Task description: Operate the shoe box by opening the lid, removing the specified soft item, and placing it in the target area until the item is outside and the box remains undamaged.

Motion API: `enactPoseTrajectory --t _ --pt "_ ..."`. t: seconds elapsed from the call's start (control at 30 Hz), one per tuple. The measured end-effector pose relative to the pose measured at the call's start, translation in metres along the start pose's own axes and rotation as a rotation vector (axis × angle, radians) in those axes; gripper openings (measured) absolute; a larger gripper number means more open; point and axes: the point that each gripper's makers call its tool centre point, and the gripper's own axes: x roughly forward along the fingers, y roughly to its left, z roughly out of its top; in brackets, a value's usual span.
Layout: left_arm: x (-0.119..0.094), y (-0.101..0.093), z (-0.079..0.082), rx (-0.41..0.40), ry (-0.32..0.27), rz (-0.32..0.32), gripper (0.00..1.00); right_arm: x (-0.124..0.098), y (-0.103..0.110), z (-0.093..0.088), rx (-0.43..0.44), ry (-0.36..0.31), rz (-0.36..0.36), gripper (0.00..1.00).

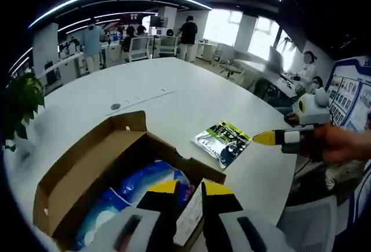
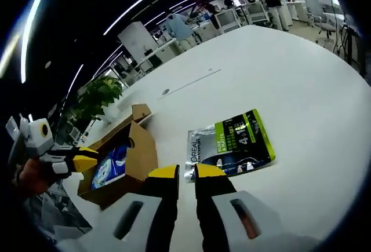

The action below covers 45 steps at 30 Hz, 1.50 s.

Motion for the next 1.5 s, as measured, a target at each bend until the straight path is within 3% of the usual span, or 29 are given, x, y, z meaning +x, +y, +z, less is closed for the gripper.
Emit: enactPoseTrajectory --t 0.37,0.57,0.93,1.07,1.5 --pt "-0.052 0.036 -0.025 -0.074 -0.078 0.085 0.15 0.015 0.048 -0.015 -0.049 0.037 0.080 0.09" --pt "-0.075 0.051 -0.040 -0.104 -0.090 0.113 0.15 0.019 0.068 -0.016 -0.071 0.041 0.111 0.09" --pt "-0.112 0.065 -0.068 -0.182 -0.132 0.190 0.15 0.031 0.103 -0.024 -0.177 0.083 0.200 0.11" --pt "-0.129 0.073 -0.073 -0.224 -0.182 0.252 0.15 0.037 0.119 -0.027 -0.209 0.102 0.255 0.11" --pt "-0.164 0.078 -0.100 -0.380 -0.238 0.413 0.17 0.047 0.151 -0.044 -0.316 0.213 0.412 0.13"
